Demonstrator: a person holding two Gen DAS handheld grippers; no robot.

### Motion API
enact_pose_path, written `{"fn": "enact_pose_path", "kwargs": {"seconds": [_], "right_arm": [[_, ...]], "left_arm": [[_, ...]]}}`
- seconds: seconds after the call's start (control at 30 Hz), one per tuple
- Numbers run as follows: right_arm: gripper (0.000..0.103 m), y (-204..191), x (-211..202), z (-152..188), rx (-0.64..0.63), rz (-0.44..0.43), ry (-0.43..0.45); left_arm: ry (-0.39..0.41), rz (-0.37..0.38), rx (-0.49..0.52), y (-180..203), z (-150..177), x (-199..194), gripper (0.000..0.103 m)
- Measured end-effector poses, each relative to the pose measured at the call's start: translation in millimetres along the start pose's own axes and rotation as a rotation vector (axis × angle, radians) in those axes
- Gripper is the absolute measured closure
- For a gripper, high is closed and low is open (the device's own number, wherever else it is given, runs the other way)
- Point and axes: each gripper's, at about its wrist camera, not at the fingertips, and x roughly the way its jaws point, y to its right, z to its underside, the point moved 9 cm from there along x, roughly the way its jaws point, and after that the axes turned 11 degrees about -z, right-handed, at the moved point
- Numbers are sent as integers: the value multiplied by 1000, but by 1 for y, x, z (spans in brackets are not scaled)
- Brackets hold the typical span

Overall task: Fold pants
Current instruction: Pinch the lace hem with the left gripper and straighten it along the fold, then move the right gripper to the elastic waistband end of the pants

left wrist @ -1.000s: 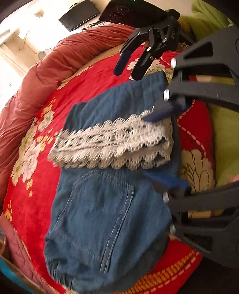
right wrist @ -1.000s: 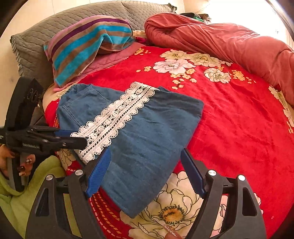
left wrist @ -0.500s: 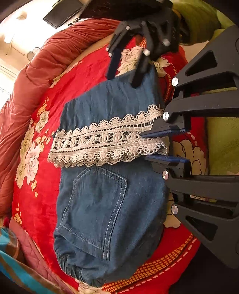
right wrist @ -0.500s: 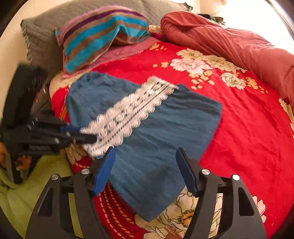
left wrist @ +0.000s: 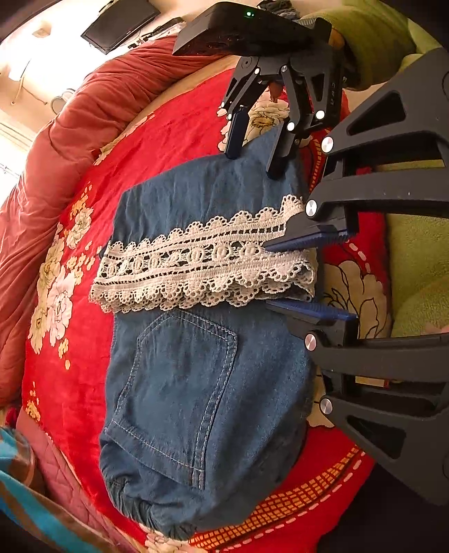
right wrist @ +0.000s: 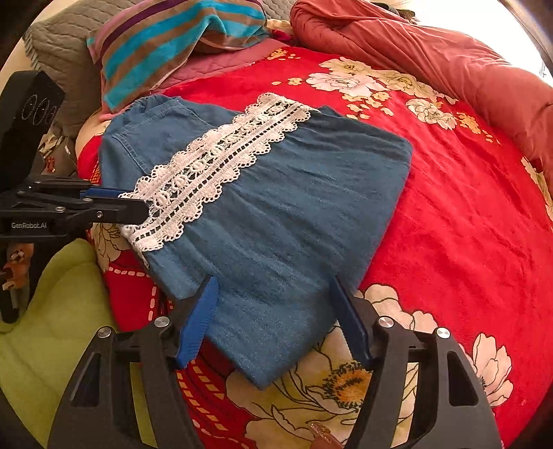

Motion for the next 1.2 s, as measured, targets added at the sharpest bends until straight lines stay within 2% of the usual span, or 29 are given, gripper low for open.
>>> {"fn": "enact_pose_path", "kwargs": {"seconds": [0.43,0.67,0.7,0.73,0.77,0.83,0.97,1.03,1.2], "right_arm": [[31,0,-20,-2,42,-25,36],[31,2,-31,-5,43,-16,61],[30,2,-33,-6,45,-13,67],[22,3,-36,-6,48,-7,74],[19,3,-38,-7,49,-3,81],[19,4,-43,-9,51,2,94],[18,8,-50,-11,55,16,111],[13,10,-54,-12,60,28,123],[8,13,-61,-15,66,49,140]], "left_arm": [[31,-41,16,3,1,-13,82],[49,-52,23,5,0,-21,75],[53,-54,23,5,-1,-22,74],[56,-56,23,6,-1,-23,72],[61,-58,22,6,-2,-25,71],[68,-61,20,5,-3,-27,70],[86,-73,17,4,-5,-32,62],[94,-81,18,4,-6,-35,59],[117,-104,31,5,-9,-42,45]]}}
